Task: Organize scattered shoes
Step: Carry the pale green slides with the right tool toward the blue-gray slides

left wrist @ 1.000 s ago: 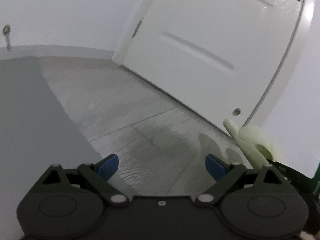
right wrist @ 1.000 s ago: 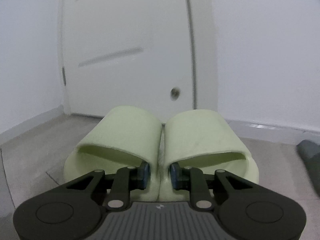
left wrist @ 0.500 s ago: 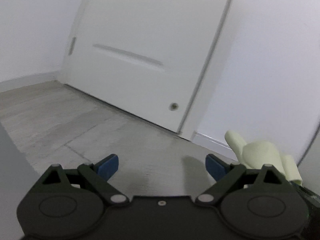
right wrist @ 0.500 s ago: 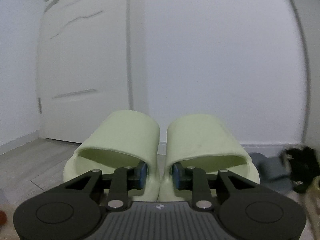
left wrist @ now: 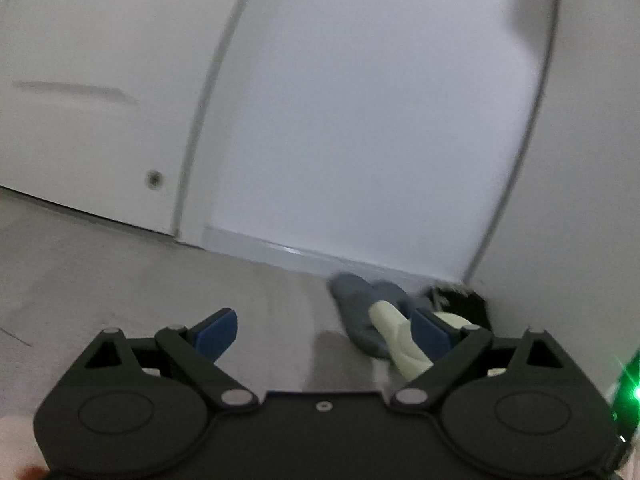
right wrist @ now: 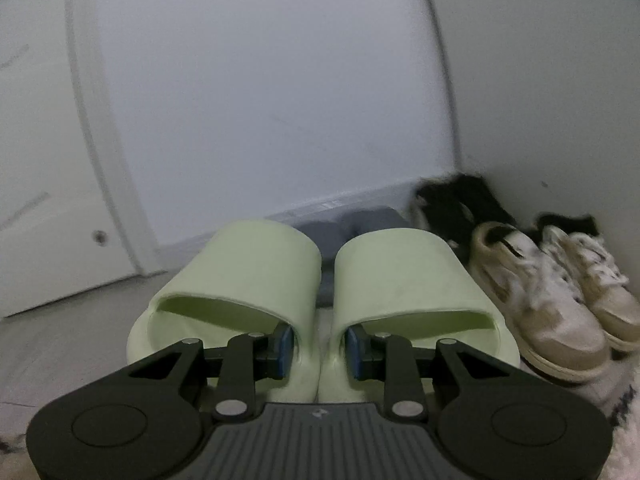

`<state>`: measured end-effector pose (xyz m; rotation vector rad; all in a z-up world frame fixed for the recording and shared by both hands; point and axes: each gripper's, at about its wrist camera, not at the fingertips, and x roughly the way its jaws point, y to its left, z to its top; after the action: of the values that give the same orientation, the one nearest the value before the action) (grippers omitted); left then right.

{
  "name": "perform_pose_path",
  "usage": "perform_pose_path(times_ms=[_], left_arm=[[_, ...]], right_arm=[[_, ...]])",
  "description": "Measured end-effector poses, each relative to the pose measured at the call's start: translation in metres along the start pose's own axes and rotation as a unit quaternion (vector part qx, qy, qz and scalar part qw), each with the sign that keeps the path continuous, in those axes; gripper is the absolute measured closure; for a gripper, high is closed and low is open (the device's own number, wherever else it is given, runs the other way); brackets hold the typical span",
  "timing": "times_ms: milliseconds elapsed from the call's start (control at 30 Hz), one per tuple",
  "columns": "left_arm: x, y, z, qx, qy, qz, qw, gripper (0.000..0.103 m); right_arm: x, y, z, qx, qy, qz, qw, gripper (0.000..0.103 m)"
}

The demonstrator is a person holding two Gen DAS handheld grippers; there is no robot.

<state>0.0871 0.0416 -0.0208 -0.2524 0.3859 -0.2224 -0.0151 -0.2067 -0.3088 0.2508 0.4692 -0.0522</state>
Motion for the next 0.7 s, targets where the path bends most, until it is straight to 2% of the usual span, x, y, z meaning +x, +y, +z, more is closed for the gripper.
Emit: perform_pose_path(times_ms=[133, 267, 400, 700], left_arm=[[0.013, -0.011, -0.009, 0.015, 0.015, -0.009, 0.9997, 0.008], [0.025, -0.016, -0.016, 0.026, 0.030, -0.016, 0.9991, 0.008], [0.032, -0.008, -0.025, 0.012, 0.045, -0.013, 0.9988, 0.008], [0.031, 0.000, -0.040, -0.009, 0.057, -0.027, 0.9980, 0.008]], right_arm=[[0.018, -0.012, -0.004, 0.016, 0.044, -0.002, 0.999, 0.073], [0.027, -0.007, -0.003, 0.001, 0.060, -0.010, 0.998, 0.073], [0.044, -0.002, -0.006, -0.013, 0.102, -0.051, 0.993, 0.073], [0.072, -0.002, -0.012, -0.044, 0.171, -0.107, 0.978, 0.070]])
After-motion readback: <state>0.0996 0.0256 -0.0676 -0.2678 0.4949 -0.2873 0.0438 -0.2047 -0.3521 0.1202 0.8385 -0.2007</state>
